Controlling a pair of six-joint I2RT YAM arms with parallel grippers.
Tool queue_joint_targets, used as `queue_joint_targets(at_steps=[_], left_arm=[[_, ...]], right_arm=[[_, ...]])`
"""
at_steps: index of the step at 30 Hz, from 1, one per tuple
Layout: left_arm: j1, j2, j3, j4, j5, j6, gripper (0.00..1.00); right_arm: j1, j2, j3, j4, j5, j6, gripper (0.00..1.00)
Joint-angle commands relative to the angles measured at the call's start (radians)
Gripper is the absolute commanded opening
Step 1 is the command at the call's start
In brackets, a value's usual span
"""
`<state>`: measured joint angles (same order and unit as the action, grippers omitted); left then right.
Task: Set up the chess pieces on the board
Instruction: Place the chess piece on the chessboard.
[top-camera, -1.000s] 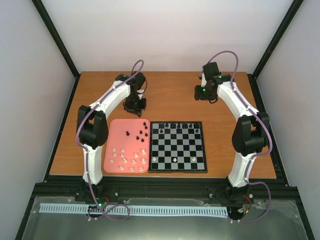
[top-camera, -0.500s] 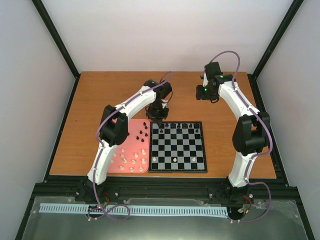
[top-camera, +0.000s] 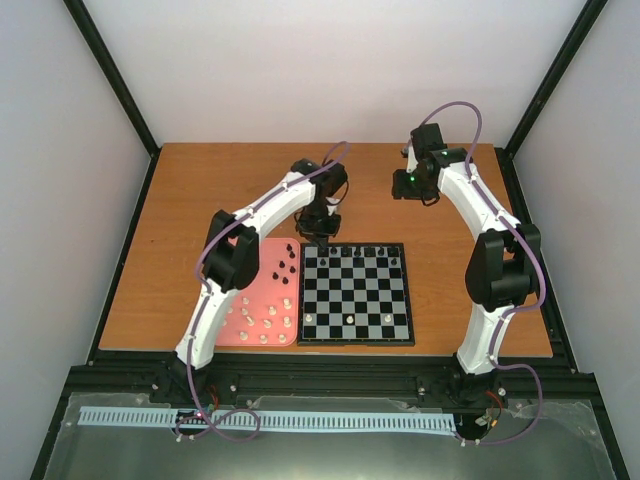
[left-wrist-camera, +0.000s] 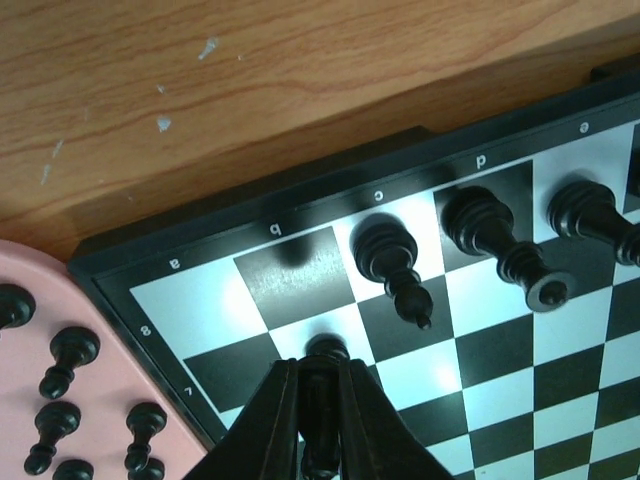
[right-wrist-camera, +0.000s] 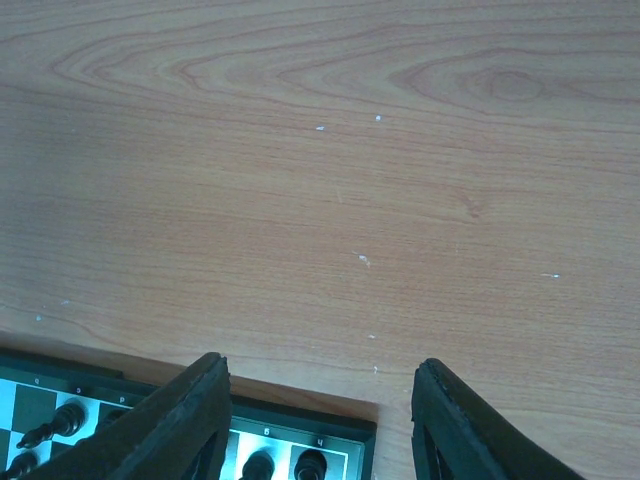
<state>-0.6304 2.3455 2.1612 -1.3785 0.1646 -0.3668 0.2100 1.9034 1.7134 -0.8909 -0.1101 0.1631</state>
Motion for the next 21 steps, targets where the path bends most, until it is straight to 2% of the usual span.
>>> queue_joint_targets(at_steps=[1,21], left_arm=[[-0.004,0.041,0.052,0.004,-0.013,-0.018,0.06],[-0.003,0.079,0.048,0.037,-0.042,-0.035,0.06]], right_arm=[[-0.010,0.008,0.004,0.012,-0.006,0.003,0.50],[-0.015,0.017,0.003,0.017,-0.011,0.004,0.50]])
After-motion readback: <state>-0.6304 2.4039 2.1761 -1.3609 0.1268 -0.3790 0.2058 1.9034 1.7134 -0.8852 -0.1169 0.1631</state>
